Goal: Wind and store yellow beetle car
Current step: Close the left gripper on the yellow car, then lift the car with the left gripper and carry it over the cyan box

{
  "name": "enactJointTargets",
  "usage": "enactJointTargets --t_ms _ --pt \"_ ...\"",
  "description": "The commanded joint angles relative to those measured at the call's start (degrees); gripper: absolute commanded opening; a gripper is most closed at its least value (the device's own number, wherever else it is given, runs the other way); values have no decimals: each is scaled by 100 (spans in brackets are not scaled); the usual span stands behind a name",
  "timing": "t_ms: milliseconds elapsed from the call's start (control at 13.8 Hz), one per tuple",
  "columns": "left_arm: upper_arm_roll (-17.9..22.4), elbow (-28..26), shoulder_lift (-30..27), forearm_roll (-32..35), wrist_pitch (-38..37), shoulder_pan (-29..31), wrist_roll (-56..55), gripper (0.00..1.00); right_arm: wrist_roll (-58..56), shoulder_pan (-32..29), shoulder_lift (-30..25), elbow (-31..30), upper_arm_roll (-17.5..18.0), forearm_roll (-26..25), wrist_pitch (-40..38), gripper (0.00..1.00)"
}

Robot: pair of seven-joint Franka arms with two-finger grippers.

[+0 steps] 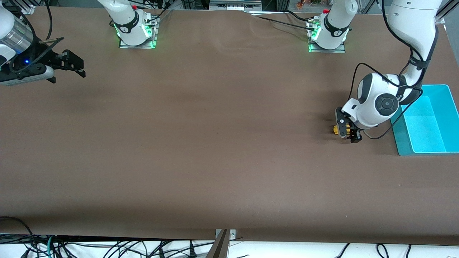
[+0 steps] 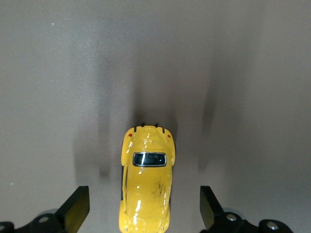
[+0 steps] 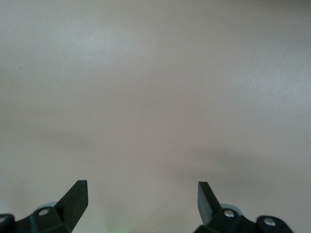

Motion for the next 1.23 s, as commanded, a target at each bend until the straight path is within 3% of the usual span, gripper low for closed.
enactJointTargets --t_ms 0,72,145,217,361,578,723,1012,1157 --pt "-13 93 172 137 36 54 71 100 43 11 87 211 -4 -34 -194 100" --pt "-13 102 182 137 45 46 71 96 17 11 105 211 -4 -26 -195 100" --pt "-13 102 190 137 45 46 80 83 17 11 148 211 -4 -26 -186 100" --pt "-13 120 225 137 36 37 88 55 8 11 149 211 -4 -26 -177 100" --pt "-13 181 296 137 27 46 97 27 8 11 131 211 5 -26 -247 100" --pt "-13 348 209 137 -139 63 132 20 8 11 131 211 23 -26 -256 100" --pt "-30 584 16 67 -690 247 132 20 8 11 140 211 23 -26 -256 100" --pt "-22 1892 -73 58 -2877 344 298 21 8 11 140 211 23 -26 -256 100" --pt "-13 2464 -73 58 -3547 536 684 21 8 11 140 211 23 -26 -256 100"
